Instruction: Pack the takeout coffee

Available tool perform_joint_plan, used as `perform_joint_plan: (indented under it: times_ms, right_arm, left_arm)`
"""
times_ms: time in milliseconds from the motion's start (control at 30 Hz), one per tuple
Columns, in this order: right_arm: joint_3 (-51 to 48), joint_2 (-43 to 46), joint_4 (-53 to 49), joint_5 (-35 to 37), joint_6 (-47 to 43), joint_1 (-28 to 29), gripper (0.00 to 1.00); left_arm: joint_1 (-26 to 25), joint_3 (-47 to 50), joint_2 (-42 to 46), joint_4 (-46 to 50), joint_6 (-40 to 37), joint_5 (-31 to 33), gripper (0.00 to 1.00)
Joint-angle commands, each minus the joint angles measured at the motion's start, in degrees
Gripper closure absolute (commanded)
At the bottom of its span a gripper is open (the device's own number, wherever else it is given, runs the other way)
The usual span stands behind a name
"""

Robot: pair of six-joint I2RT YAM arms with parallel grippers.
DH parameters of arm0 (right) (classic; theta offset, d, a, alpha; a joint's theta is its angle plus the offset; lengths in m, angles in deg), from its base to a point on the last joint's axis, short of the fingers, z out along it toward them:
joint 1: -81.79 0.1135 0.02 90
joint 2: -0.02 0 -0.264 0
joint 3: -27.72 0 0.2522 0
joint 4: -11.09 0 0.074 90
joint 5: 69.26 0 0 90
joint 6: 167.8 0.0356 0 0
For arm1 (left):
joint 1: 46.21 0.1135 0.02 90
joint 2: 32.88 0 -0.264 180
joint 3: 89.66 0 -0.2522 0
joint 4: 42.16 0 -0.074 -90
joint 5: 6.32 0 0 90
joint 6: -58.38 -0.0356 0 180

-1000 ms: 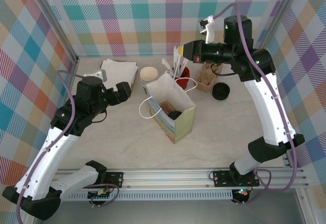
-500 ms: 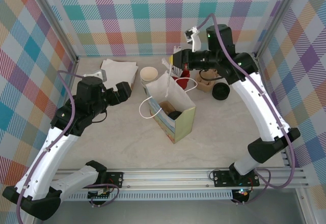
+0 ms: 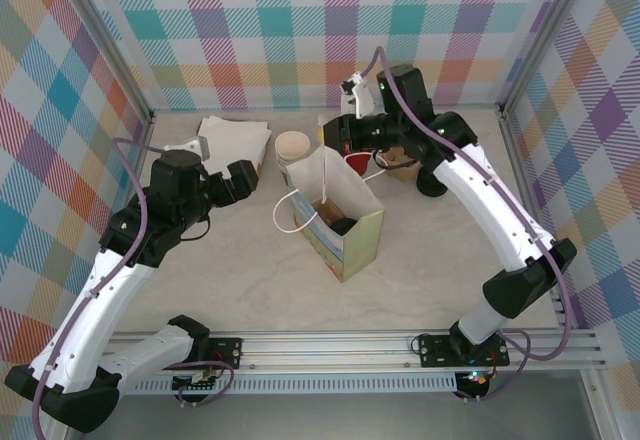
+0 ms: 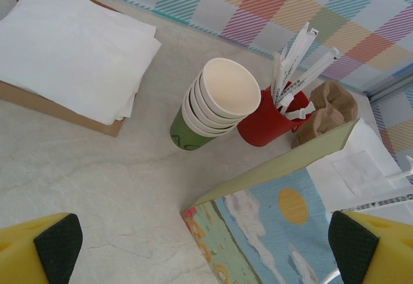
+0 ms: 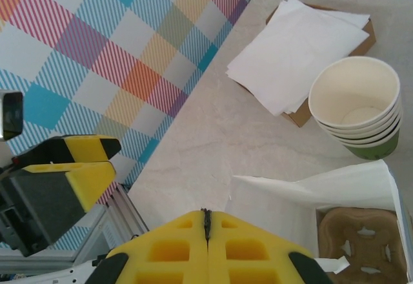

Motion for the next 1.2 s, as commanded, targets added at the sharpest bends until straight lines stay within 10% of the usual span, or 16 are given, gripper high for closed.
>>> perform_joint_plan:
  times_ms: [0, 1167]
  right_arm:
    - [-1.45, -1.12, 3.08, 0.22, -1.79, 0.57, 0.94]
    - [-11.93, -0.94, 6.52, -0.07, -1.01, 2.02, 0.78]
  left_arm:
    - [0.47, 0.87, 0.43, -0.62, 0.01, 0.16, 0.00]
    - [0.42, 2.32, 0.48, -0.63, 0.43, 0.62, 0.00]
